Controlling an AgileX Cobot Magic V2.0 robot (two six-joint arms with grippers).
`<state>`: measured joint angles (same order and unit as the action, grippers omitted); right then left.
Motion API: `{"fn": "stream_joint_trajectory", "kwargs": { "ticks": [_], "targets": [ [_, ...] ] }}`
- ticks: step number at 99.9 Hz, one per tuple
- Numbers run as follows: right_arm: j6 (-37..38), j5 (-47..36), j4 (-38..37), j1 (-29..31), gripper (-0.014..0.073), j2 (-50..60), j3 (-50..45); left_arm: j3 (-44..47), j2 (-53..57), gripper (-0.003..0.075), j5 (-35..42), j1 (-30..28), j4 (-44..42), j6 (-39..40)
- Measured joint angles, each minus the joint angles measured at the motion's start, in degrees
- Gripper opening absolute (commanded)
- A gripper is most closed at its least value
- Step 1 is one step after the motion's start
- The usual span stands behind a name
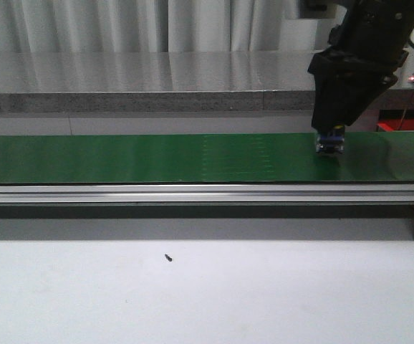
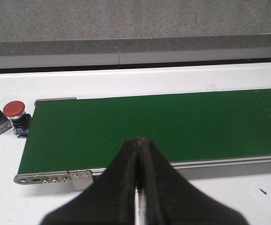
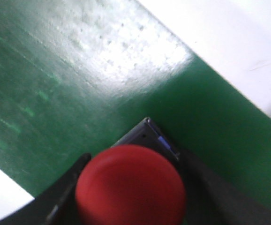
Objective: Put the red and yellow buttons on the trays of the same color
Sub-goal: 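Carry the red button into the red tray and open the right gripper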
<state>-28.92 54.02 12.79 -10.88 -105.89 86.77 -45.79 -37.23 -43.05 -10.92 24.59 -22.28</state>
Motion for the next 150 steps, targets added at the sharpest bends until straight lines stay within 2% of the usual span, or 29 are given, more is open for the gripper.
{"fn": "stream_joint_trajectory", "kwargs": {
  "ticks": [11, 34, 74, 93, 123, 132, 145, 150],
  "targets": [
    [0.33, -0.46, 0.00, 3.41, 0.0118, 1.98, 0.12, 0.00, 0.00, -0.0020, 0.00, 0.00, 0.00, 0.00],
    [2.38, -0.34, -0.28, 14.73, 0.0118, 2.54, 2.21, 0.00, 0.00, -0.0020, 0.00, 0.00, 0.00, 0.00],
    [9.61, -3.30, -0.37, 31.44, 0.0118, 1.04, 4.02, 0.00, 0.00, -0.0020, 0.00, 0.00, 0.00, 0.00],
    [11.71, -4.35, -0.49, 34.70, 0.0118, -4.36, 4.02, 0.00, 0.00, -0.0020, 0.00, 0.00, 0.00, 0.00],
    [12.57, -8.47, -0.49, 34.93, 0.0125, -11.89, 4.02, 0.00, 0.00, -0.0020, 0.00, 0.00, 0.00, 0.00],
    [12.57, -9.30, -0.49, 34.93, 0.0194, -12.80, 4.02, 0.00, 0.00, -0.0020, 0.00, 0.00, 0.00, 0.00],
    [12.57, -9.64, -0.49, 34.93, 0.0470, -12.92, 4.02, 0.00, 0.00, -0.0020, 0.00, 0.00, 0.00, 0.00],
    [12.57, -9.85, -0.39, 34.93, 0.0532, -12.92, 4.02, 0.00, 0.00, -0.0020, 0.00, 0.00, 0.00, 0.00]
  ]
}}
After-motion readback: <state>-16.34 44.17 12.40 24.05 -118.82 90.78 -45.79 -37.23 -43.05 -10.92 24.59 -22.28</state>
